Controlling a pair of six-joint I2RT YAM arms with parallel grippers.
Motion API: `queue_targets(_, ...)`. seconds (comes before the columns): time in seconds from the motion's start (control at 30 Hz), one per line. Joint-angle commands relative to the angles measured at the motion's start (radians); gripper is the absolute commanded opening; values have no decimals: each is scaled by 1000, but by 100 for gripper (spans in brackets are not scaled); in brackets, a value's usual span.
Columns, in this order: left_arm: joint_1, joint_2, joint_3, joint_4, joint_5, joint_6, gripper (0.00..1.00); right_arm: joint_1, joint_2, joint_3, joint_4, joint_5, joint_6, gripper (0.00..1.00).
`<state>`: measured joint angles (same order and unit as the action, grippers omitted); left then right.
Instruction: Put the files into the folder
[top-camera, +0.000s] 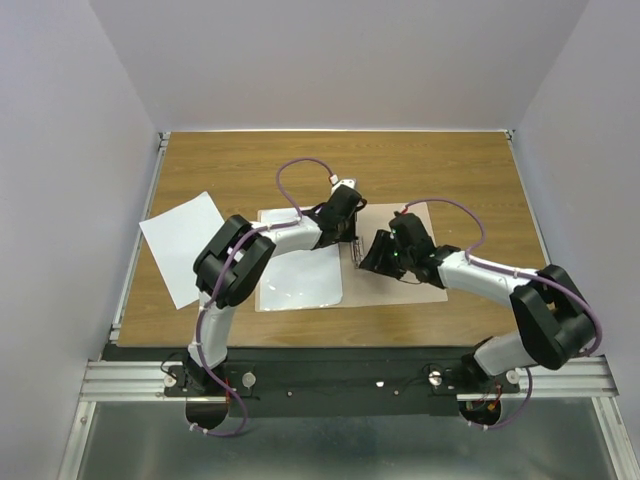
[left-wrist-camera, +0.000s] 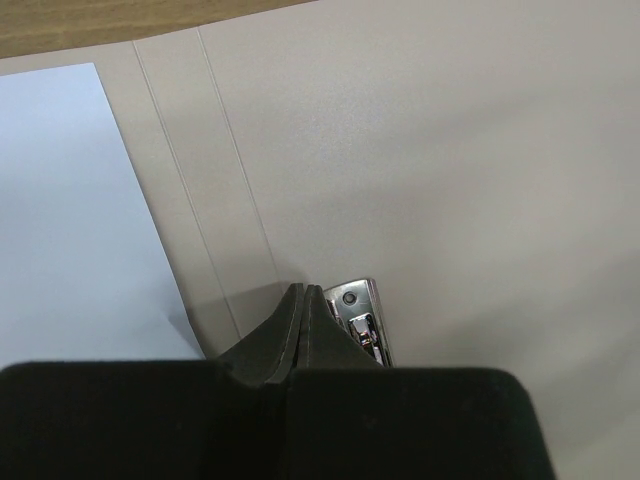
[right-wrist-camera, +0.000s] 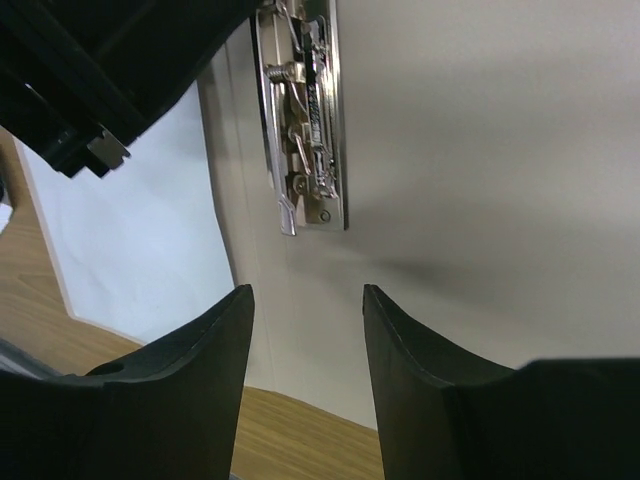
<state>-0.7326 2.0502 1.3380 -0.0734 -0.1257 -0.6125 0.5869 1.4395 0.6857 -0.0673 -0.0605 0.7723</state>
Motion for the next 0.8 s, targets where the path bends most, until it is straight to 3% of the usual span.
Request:
queue_targets(0.0,21,31,-36,-2,47,4,0,-10,47,58,58,-44,21,51)
queue_targets(0.17,25,18,-40,-6,63,-18,0,-10,94,86,58,-36,24,40)
queue_targets(0.77,27,30,-40,-6,87,-16,0,-19,214,150,84,-7,4,27)
